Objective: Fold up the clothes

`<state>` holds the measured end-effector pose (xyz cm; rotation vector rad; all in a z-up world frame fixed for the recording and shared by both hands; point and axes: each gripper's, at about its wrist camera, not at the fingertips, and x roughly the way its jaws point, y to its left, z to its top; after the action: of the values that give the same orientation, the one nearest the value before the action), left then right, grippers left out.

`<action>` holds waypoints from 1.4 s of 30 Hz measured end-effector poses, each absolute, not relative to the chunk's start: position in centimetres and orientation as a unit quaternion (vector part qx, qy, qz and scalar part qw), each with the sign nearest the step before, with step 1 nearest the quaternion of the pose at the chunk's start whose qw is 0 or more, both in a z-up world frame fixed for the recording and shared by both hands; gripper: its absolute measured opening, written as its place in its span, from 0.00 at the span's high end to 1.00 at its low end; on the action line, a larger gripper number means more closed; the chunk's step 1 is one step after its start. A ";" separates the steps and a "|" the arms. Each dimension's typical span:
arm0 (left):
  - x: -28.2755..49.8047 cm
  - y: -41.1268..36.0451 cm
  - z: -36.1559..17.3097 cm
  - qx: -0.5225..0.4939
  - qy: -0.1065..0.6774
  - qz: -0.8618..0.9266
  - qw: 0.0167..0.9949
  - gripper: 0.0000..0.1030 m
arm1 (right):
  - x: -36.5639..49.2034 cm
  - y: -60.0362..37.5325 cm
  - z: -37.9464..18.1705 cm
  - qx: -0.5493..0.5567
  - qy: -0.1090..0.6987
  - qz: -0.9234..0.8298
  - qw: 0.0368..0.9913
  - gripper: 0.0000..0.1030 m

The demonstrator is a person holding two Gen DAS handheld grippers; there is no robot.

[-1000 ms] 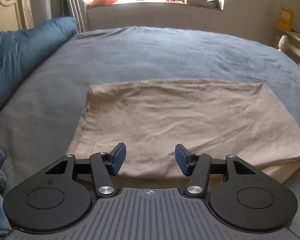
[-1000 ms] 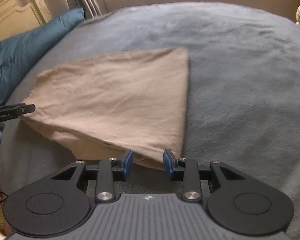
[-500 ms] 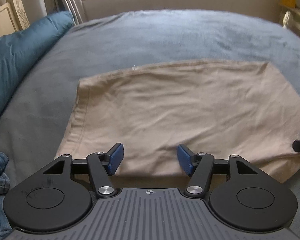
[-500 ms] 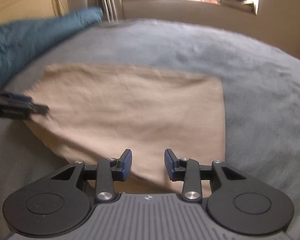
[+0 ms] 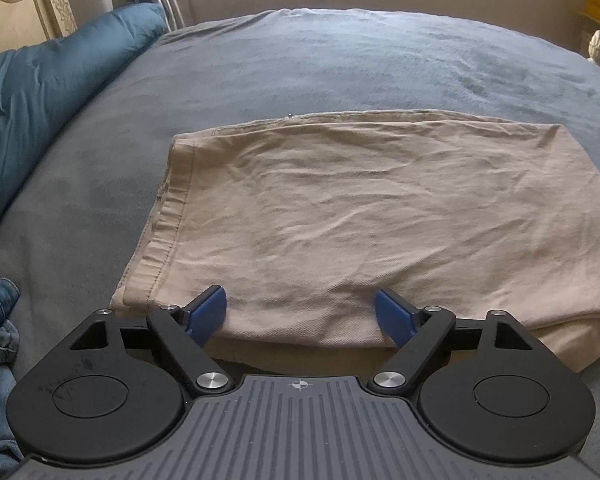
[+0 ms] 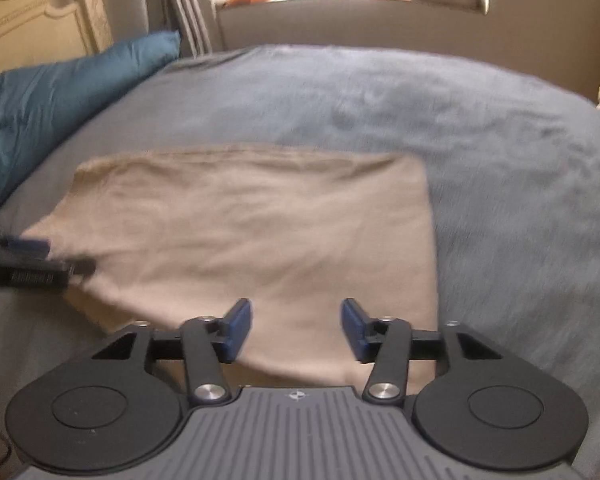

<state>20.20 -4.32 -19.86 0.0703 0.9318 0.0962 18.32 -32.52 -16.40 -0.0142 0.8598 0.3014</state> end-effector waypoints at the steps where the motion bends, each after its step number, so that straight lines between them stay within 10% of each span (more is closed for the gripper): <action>1: 20.2 -4.3 -19.9 0.033 0.450 0.046 0.891 0.19 | 18.7 -32.3 -16.5 -0.009 0.415 0.142 0.899 0.38; 18: 20.5 -4.2 -20.0 0.029 0.461 0.046 0.886 0.10 | 20.2 -31.0 -19.6 -0.027 0.454 0.098 0.885 0.06; 42: 20.6 -4.0 -20.1 0.025 0.467 0.046 0.883 0.06 | 21.5 -29.3 -21.0 -0.039 0.435 0.147 0.888 0.00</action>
<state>20.62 -4.01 -20.08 0.0512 0.9718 0.0963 21.52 -29.34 -20.98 -0.0810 0.9041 0.3049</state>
